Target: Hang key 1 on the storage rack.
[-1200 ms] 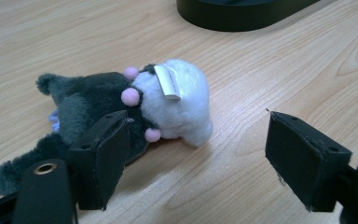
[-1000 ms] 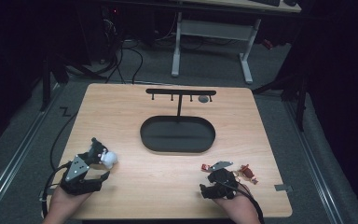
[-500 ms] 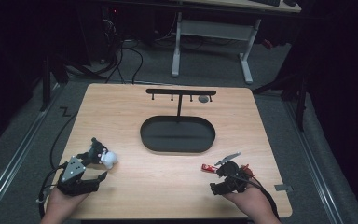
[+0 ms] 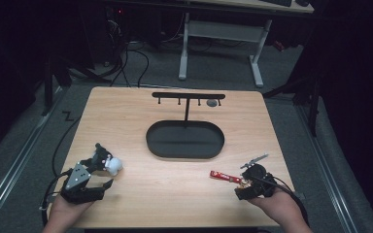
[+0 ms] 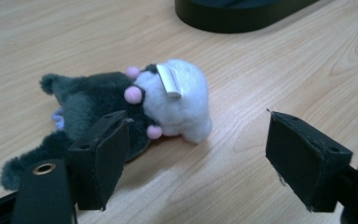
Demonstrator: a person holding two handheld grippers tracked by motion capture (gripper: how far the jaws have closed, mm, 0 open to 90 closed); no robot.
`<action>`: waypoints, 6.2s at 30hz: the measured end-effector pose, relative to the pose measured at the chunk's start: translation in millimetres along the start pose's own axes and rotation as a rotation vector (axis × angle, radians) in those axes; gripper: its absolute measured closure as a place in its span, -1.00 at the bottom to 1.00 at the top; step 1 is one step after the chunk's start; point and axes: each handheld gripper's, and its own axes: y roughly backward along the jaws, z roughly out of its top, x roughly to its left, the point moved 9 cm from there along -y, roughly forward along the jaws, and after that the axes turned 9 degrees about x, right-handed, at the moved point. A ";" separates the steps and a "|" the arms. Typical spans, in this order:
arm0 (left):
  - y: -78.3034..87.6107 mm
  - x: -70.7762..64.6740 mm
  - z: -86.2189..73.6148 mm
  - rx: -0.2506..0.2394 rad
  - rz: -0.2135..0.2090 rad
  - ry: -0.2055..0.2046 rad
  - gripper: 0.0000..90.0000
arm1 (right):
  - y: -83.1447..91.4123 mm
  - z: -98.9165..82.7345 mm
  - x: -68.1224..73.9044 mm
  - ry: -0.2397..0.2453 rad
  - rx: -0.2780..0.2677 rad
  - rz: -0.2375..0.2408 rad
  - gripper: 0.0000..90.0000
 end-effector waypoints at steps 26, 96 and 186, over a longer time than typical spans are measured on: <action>0.5 -3.0 1.3 -0.012 0.000 -0.016 -0.49 | -21.6 -10.7 -55.6 -0.027 0.054 -0.038 -0.14; -6.1 -13.8 -4.4 0.039 -0.049 -0.068 -0.45 | -3.1 12.7 -46.1 -0.063 0.107 0.045 0.48; -7.6 -14.0 0.0 0.030 -0.049 -0.079 -0.46 | 121.3 195.9 -40.9 -0.083 -0.169 -0.048 0.49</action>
